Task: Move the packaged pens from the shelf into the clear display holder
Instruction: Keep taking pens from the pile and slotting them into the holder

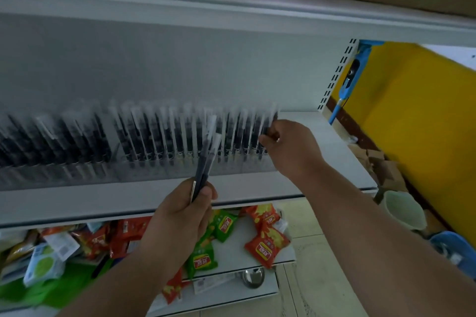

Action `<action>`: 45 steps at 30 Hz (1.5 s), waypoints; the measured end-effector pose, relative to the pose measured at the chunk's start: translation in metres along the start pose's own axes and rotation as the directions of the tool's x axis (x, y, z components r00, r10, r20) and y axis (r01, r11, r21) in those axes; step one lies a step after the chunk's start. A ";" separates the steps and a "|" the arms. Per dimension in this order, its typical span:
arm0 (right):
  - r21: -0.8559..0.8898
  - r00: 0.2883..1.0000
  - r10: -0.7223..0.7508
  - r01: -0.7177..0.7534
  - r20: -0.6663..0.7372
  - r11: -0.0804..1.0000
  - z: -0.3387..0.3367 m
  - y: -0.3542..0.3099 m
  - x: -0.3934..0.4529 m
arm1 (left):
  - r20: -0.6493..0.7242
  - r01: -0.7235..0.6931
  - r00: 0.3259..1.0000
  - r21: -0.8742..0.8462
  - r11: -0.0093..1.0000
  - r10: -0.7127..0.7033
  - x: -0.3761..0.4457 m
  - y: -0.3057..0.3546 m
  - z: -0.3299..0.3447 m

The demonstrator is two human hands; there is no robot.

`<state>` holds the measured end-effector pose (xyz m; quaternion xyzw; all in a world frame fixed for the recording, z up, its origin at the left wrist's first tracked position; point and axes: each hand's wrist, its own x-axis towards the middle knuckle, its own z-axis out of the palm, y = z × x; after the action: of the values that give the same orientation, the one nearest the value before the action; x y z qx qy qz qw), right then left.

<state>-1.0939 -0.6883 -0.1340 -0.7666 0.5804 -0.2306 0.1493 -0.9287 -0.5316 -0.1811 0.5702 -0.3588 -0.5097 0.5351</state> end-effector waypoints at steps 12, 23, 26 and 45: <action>0.387 0.993 -0.083 0.045 0.082 0.921 -0.018 -0.015 -0.046 | 0.090 -0.013 0.996 0.001 1.000 0.013 0.010 0.005 0.025; 0.692 0.971 0.105 0.074 -0.213 0.718 -0.035 0.004 -0.033 | 0.042 -0.070 0.997 0.056 0.996 0.067 0.007 0.003 0.029; 0.492 0.925 0.066 0.138 -0.375 0.860 -0.032 0.009 -0.021 | 0.033 -0.098 0.995 0.075 0.992 0.096 0.005 0.005 0.026; 0.100 0.981 -0.034 0.054 -0.192 0.994 -0.010 0.019 -0.005 | -0.036 -0.063 0.997 0.052 0.997 0.065 -0.009 0.012 0.021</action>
<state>-1.1158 -0.6890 -0.1362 -0.7449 0.5620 -0.3360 0.1279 -0.9491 -0.5299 -0.1657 0.5813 -0.3798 -0.4720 0.5432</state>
